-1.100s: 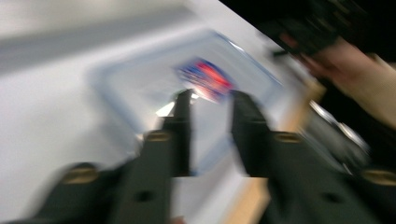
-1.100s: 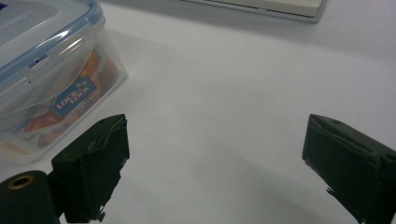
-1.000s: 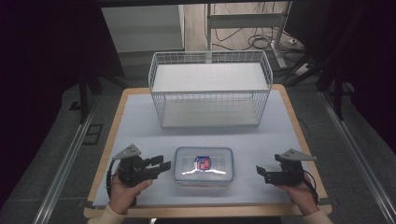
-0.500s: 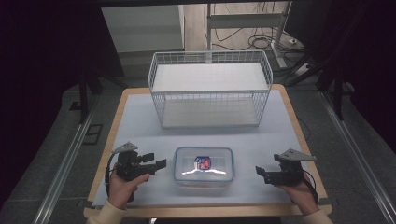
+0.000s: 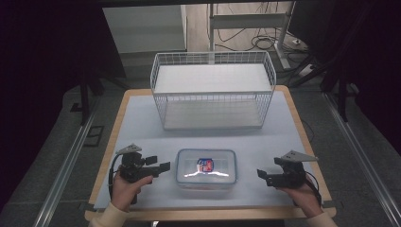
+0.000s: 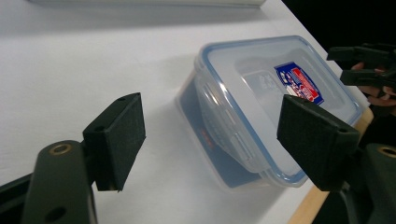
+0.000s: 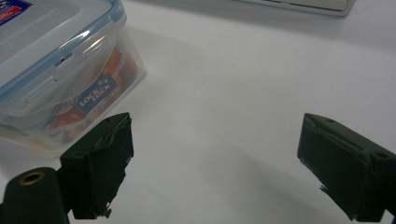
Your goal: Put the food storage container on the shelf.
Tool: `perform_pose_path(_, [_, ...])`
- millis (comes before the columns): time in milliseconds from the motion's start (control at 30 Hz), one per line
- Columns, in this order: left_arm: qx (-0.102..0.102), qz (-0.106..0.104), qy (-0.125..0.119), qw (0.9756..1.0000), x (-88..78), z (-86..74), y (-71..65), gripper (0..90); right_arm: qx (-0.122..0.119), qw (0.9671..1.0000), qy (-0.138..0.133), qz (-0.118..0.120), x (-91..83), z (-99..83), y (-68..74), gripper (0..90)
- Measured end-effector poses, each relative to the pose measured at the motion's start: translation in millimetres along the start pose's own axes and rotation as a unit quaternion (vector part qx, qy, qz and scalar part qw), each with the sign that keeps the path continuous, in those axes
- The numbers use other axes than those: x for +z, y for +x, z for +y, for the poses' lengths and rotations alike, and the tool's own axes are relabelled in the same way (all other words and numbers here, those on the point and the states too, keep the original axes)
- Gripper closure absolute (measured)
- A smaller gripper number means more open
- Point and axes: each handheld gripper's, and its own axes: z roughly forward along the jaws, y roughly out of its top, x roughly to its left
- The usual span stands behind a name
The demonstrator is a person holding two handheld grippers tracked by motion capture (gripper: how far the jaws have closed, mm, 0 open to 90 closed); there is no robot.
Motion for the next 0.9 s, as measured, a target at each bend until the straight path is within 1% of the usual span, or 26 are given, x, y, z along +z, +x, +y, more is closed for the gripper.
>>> perform_pose_path(67, [-0.002, 0.001, 0.007, 1.0, 5.2, 0.9, 0.2, 21.7, -0.002, 1.0, 0.002, 0.0, -0.1, -0.2, 0.1, 10.8])
perform_pose_path(133, [-0.012, -0.003, 0.009, 0.9999, 9.7, 1.9, 1.8, 20.4, -0.005, 1.0, 0.003, -0.002, 0.2, -0.2, 0.7, 10.8])
perform_pose_path(267, [-0.038, -0.034, 0.01, 0.9986, 19.7, 7.4, 6.2, 19.4, -0.014, 0.9998, 0.009, -0.009, 2.8, -1.6, 1.3, 10.9])
perform_pose_path(333, [-0.046, -0.049, 0.015, 0.9976, 25.7, 9.1, 6.6, 18.9, -0.014, 0.9998, 0.009, -0.011, 3.1, -1.9, 1.0, 10.8])
perform_pose_path(400, [-0.052, -0.059, 0.024, 0.9966, 30.9, 8.2, 7.2, 18.9, -0.013, 0.9998, 0.008, -0.012, 2.5, -1.7, 0.7, 10.8])
perform_pose_path(467, [-0.062, -0.072, 0.035, 0.9949, 34.6, 5.4, 8.9, 18.7, -0.011, 0.9998, 0.008, -0.015, 1.9, -1.4, 0.5, 10.8])
perform_pose_path(500, [-0.067, -0.075, 0.039, 0.9942, 36.3, 4.2, 9.2, 18.7, -0.012, 0.9998, 0.007, -0.016, 1.8, -1.3, 0.2, 10.8])
perform_pose_path(600, [-0.074, -0.082, 0.05, 0.9926, 40.8, 1.5, 9.4, 19.3, -0.012, 0.9998, 0.008, -0.016, 2.1, -1.5, 0.6, 10.8])
perform_pose_path(767, [-0.076, -0.101, 0.074, 0.9892, 47.9, -1.7, 7.7, 19.8, -0.015, 0.9997, 0.007, -0.016, 2.6, -1.3, 1.7, 10.8])
perform_pose_path(833, [-0.081, -0.107, 0.078, 0.9879, 50.1, -3.1, 7.1, 20.5, -0.015, 0.9997, 0.006, -0.017, 2.5, -1.0, 1.6, 10.8])
perform_pose_path(900, [-0.081, -0.111, 0.084, 0.987, 51.9, -4.3, 6.6, 22.4, -0.013, 0.9998, 0.005, -0.016, 2.3, -0.8, 1.5, 10.8])
